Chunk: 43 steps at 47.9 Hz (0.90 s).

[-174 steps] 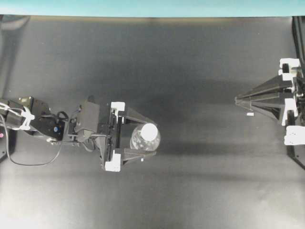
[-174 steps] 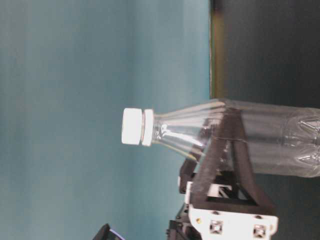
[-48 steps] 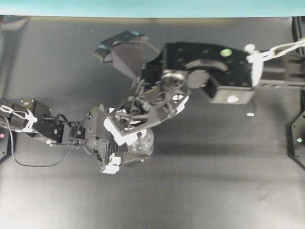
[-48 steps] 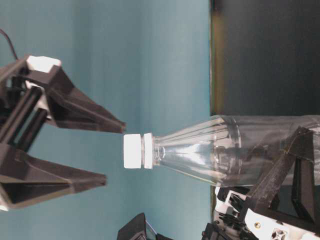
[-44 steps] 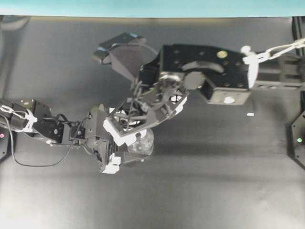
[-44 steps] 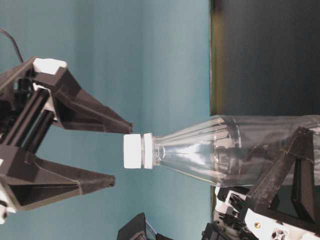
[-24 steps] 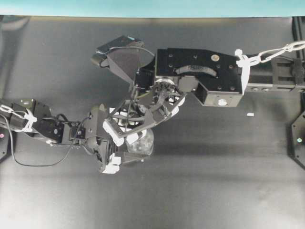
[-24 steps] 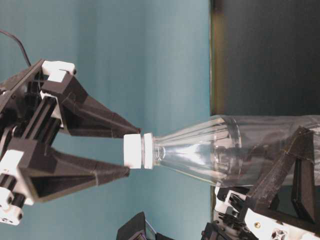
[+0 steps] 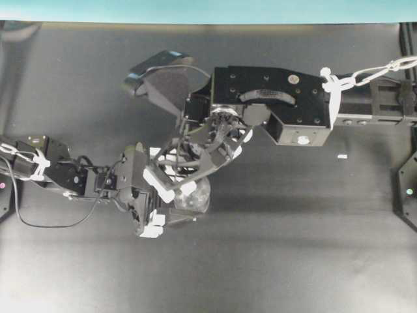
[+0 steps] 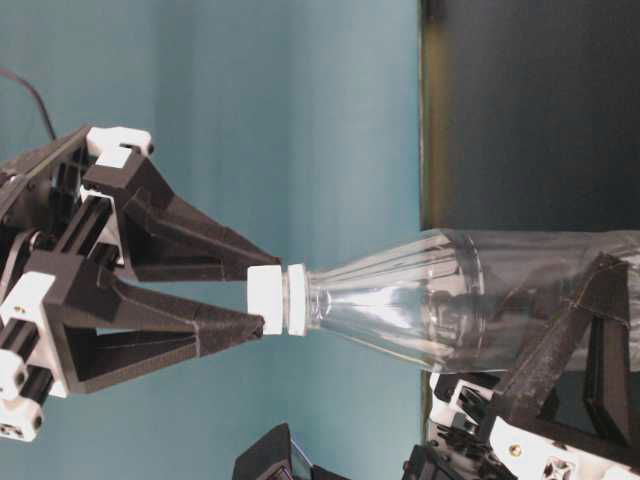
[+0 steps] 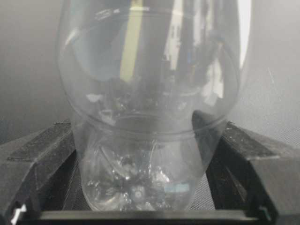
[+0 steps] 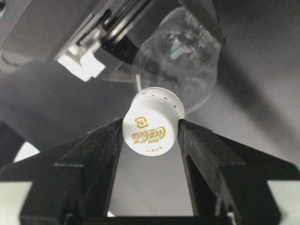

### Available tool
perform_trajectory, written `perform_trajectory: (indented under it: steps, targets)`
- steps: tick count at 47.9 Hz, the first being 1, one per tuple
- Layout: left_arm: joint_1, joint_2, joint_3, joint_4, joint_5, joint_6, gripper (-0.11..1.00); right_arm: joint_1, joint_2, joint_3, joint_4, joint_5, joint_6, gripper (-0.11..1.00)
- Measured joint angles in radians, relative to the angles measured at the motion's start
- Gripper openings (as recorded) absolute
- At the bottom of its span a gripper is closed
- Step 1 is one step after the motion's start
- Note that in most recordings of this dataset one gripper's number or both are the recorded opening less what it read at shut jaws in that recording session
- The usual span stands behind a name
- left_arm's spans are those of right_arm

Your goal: Open the bottle cap by holding the bottle with the left arm and twisting the cap with the right arm.

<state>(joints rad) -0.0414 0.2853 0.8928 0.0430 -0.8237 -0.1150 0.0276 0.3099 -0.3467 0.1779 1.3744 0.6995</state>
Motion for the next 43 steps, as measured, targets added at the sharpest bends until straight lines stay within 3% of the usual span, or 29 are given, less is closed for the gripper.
perform_trajectory:
  steps: [15,32,43]
  targets:
    - [0.000,0.000,0.000,-0.002,0.011,-0.005,0.84,-0.006,0.026,-0.049,0.002,0.017,-0.385,0.39]
    - [0.000,0.000,-0.003,-0.002,0.015,-0.008,0.84,-0.015,0.048,-0.091,0.002,0.078,-0.676,0.38]
    - [0.000,0.000,-0.005,-0.002,0.017,-0.008,0.84,-0.017,0.049,-0.094,0.003,0.083,-0.927,0.38]
